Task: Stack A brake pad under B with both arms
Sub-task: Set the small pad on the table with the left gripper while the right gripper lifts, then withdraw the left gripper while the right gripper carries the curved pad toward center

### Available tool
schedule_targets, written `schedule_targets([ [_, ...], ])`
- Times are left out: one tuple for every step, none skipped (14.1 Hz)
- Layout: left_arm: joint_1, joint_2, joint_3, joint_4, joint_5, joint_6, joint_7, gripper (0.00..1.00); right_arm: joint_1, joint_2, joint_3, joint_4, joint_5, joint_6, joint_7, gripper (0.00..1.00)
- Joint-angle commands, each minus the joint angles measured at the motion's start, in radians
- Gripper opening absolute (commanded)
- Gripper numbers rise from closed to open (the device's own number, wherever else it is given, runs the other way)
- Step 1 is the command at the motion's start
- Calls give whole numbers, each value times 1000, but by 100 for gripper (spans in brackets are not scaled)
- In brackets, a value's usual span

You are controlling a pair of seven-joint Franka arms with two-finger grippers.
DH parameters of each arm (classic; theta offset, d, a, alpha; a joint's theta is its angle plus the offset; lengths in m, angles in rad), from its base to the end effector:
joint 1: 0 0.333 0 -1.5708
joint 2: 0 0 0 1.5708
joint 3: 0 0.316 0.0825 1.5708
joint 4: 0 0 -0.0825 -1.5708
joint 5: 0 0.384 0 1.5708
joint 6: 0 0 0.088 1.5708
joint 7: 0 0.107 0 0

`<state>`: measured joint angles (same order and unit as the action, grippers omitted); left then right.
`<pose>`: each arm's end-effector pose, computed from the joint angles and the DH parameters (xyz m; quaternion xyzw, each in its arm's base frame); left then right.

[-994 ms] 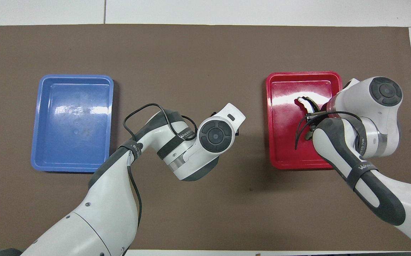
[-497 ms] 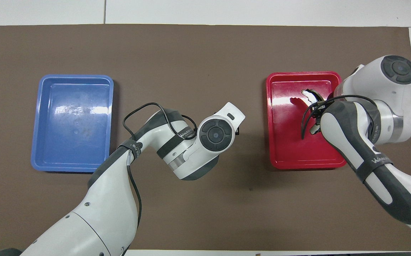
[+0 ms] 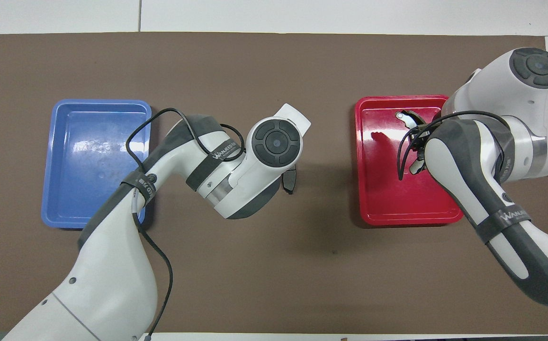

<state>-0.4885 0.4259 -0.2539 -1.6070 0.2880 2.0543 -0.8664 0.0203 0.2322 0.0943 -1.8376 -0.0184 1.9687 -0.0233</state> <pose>0.5228 -0.4303 0.3925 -0.9968 -0.0090 -0.0686 0.0395 0.6028 0.0653 0.3954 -0.9961 -0.0721 0.0500 0.0003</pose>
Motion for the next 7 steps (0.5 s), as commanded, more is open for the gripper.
schedule_targets([
  [82,-146,5,-22,-111,-150,197,100,4,-4,63,20,12,-17,102,0],
  [121,-191,5,-24,-147,-201,283,100,13,1,99,29,12,-17,155,0],
  [158,-223,14,-24,-162,-245,346,100,13,10,142,41,12,-16,234,0],
  [183,-267,37,-31,-176,-282,409,100,16,16,181,56,12,-11,308,0],
  [203,-304,63,-39,-199,-305,470,100,16,27,224,61,2,-1,375,0],
  [226,-343,97,-50,-226,-319,533,100,18,48,269,72,-1,12,434,0],
  [254,-378,126,-57,-249,-332,597,100,30,62,298,75,-2,48,491,0],
])
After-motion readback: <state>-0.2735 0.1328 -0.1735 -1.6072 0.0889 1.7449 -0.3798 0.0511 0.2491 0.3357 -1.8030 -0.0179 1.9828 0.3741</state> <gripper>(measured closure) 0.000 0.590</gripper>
